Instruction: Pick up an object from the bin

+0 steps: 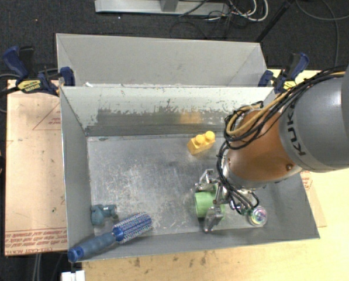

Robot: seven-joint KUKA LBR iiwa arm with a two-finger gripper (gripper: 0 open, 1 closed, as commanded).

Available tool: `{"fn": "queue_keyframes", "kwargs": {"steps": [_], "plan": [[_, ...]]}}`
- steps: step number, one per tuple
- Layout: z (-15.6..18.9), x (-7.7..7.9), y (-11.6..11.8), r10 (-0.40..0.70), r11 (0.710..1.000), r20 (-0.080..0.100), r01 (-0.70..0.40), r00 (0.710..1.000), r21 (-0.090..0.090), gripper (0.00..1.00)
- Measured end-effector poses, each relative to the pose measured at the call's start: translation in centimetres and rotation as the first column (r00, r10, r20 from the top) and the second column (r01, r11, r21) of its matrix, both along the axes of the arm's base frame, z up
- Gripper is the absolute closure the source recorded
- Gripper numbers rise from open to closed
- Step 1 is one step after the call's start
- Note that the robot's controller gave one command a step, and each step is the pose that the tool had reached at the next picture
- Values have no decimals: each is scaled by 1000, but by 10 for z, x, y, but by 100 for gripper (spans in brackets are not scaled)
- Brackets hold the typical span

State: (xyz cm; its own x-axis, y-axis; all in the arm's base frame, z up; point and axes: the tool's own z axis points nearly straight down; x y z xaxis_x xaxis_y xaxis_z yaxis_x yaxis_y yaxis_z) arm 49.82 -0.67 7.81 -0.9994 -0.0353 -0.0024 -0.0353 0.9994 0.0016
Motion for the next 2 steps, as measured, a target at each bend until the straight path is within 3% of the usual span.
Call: {"fn": "queue_keyframes", "kwargs": {"steps": [2], "plan": [[1,0,1,-2,1000,-3,2,1000,0,0]]}}
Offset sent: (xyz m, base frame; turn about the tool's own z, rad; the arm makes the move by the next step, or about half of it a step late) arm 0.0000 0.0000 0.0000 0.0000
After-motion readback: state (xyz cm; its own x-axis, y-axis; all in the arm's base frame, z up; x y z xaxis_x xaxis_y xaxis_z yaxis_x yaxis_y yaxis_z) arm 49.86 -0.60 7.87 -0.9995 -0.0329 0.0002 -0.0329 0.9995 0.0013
